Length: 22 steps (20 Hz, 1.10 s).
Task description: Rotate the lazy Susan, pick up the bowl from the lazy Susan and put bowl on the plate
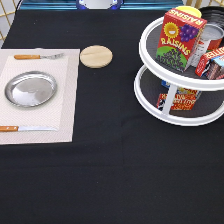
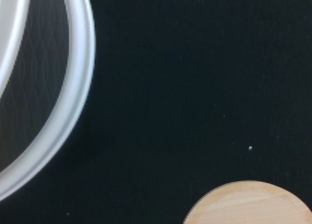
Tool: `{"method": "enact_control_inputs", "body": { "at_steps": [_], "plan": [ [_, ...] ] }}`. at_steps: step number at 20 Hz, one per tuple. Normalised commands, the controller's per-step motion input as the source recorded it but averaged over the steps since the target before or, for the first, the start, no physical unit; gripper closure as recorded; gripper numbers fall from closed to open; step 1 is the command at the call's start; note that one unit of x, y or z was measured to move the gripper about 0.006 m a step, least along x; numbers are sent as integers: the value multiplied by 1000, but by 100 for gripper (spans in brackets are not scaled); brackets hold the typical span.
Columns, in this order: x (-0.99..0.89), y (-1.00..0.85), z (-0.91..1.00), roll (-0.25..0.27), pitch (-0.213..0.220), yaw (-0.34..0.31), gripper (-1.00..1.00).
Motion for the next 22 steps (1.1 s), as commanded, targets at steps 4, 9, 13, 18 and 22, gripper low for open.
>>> {"method": "enact_control_inputs", "body": {
  "at_steps": [4,9,13,18,22],
  "plan": [
    [95,123,11,0,0,0,-100],
    [434,477,258,0,67,0,-100],
    [575,577,306,0,70,-6,-100],
    [620,509,283,8,60,-35,-100],
    [593,489,292,32,56,-57,-100]
  ]
}}
